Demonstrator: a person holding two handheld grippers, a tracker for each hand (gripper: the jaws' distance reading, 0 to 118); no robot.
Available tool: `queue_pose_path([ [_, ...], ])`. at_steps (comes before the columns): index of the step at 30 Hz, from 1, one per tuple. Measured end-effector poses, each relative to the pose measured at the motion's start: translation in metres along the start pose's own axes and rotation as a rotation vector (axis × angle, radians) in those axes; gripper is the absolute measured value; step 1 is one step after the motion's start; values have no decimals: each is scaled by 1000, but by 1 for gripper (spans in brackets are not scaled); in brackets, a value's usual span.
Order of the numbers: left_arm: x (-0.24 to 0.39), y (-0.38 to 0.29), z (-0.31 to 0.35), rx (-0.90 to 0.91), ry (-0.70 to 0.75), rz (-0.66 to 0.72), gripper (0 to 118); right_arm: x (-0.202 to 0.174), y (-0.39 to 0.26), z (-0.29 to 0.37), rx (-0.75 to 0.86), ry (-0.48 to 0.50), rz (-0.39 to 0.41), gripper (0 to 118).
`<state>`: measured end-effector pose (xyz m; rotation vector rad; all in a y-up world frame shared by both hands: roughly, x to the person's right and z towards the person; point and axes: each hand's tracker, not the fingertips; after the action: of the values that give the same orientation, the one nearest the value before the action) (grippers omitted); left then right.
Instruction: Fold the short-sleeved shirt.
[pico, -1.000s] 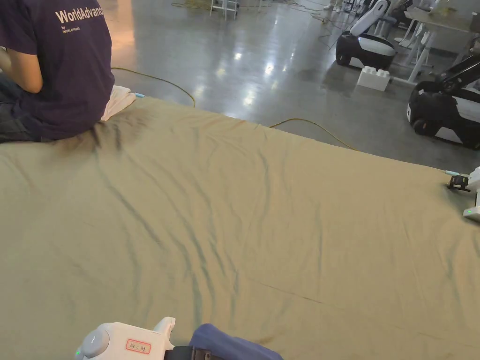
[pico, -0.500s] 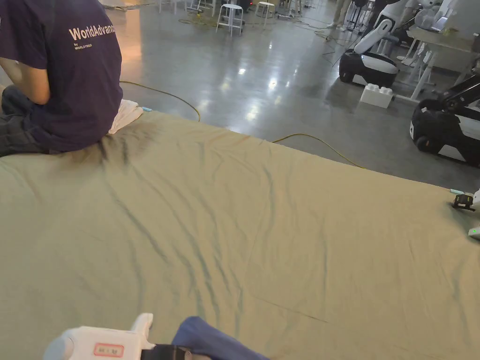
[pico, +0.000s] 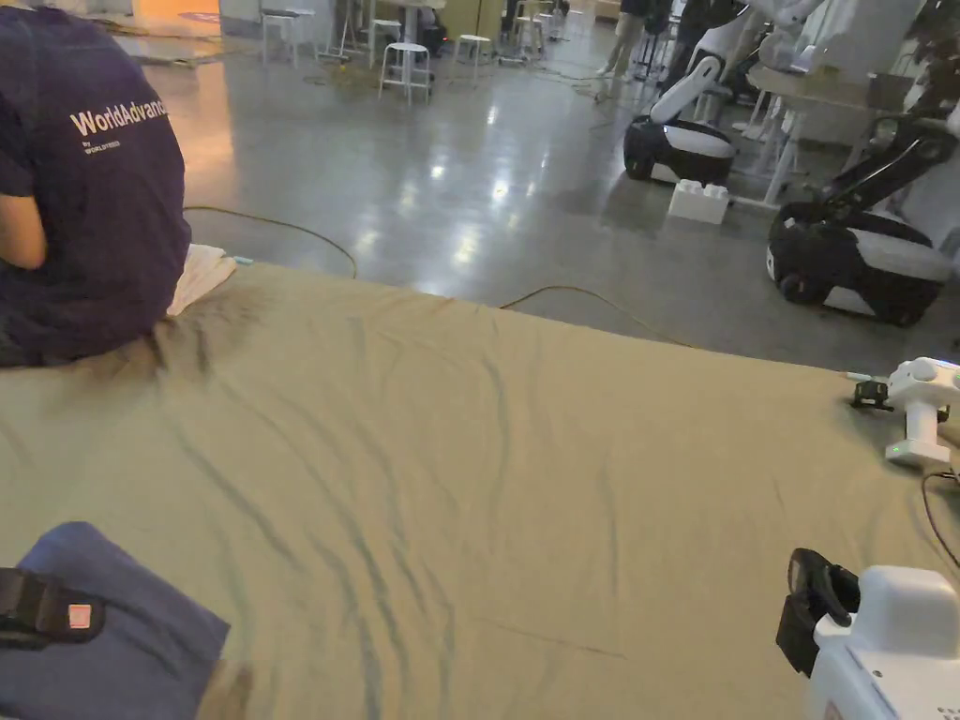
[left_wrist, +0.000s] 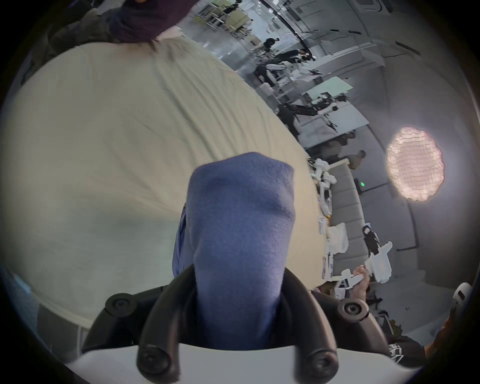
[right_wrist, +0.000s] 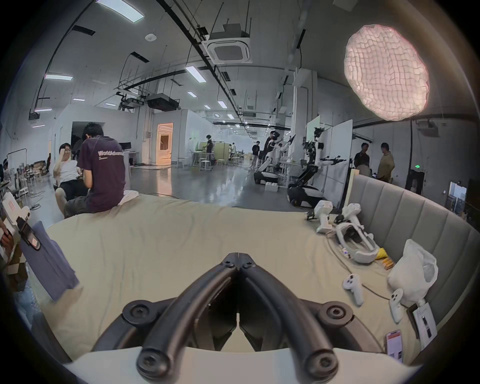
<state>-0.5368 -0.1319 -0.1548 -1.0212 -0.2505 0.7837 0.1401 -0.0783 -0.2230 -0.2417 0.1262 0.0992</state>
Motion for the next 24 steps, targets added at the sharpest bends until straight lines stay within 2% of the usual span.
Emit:
queue_pose_path([
  [5, -41, 20, 26, 5, 171, 30, 25, 18, 3, 0, 5, -39, 6, 0],
  [9, -48, 17, 21, -22, 353, 77, 27, 23, -5, -4, -18, -51, -12, 0],
  [11, -49, 15, 24, -2, 372, 91, 43, 22, -9, -5, -31, -46, -17, 0],
  [13, -37, 10, 28, 25, 379, 103, 65, 20, -13, -7, -43, -41, -15, 0],
  [19, -9, 9, 61, 104, 652, -24, 65, 16, -14, -8, -49, -23, -7, 0],
  [24, 8, 4, 87, 239, 767, -75, 65, 14, -16, -9, -47, -9, -16, 0],
])
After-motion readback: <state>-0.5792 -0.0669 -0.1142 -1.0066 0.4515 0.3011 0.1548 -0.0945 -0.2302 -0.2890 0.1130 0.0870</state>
